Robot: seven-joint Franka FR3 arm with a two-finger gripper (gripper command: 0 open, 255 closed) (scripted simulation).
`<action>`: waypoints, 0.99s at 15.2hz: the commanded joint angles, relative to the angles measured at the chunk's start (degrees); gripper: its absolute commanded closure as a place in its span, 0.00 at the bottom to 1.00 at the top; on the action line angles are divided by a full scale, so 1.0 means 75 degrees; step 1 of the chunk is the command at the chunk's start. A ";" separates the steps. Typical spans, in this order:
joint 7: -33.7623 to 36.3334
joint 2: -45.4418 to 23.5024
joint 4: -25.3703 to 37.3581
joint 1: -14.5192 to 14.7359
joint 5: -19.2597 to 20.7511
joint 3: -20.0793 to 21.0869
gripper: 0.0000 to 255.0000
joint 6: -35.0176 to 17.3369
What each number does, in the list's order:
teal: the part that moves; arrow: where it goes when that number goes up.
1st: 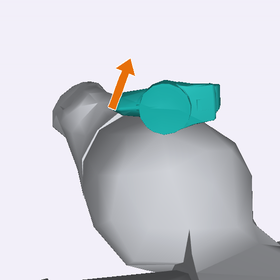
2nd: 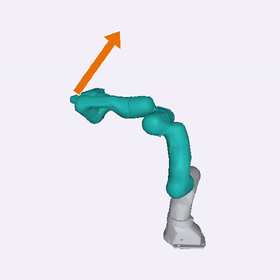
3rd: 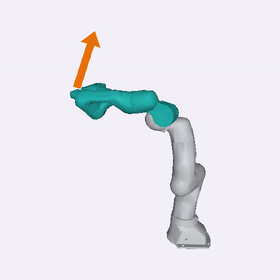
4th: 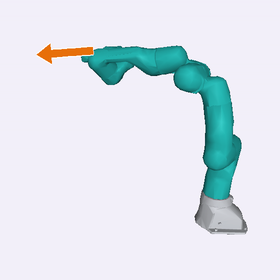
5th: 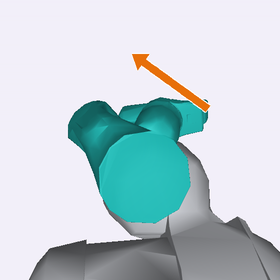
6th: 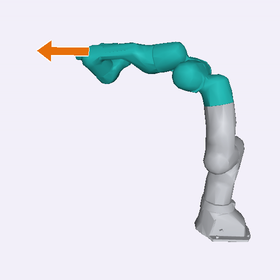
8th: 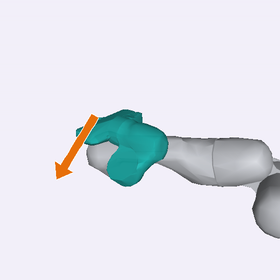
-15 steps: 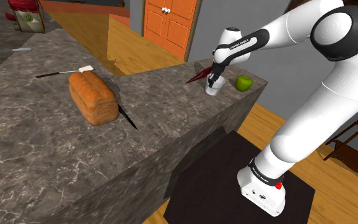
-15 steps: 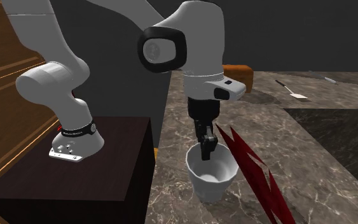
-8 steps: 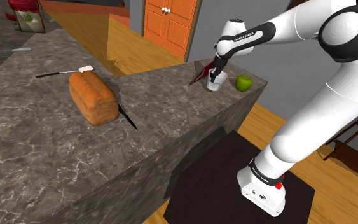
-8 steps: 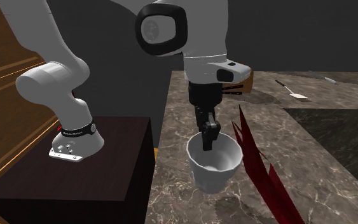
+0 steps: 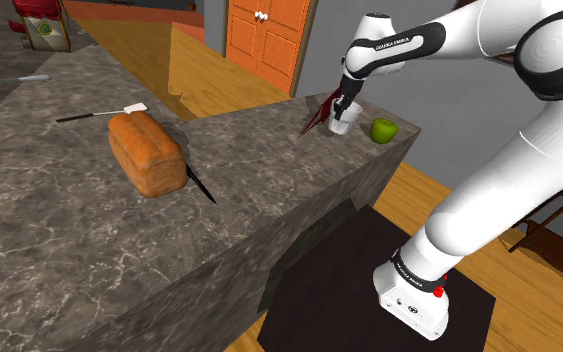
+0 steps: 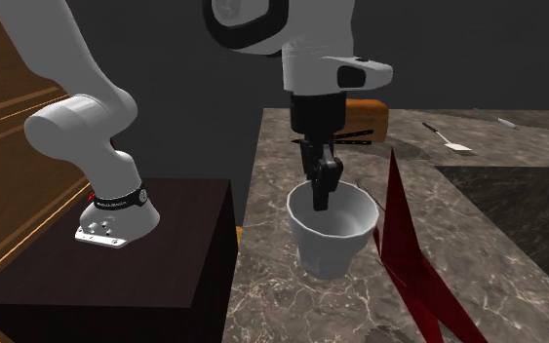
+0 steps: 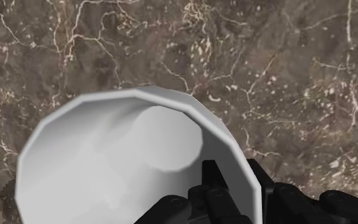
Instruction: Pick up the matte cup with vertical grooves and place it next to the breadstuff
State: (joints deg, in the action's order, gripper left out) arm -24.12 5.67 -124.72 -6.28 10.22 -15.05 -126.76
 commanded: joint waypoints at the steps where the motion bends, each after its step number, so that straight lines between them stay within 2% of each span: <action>1: -0.0019 0.0088 0.0123 0.0002 0.0003 0.0007 1.00 0.0204; 15: -0.0154 0.0408 0.1239 0.0040 -0.0041 0.0074 1.00 0.1629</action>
State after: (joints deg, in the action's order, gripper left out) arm -25.17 8.42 -115.91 -5.96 9.89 -14.51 -115.28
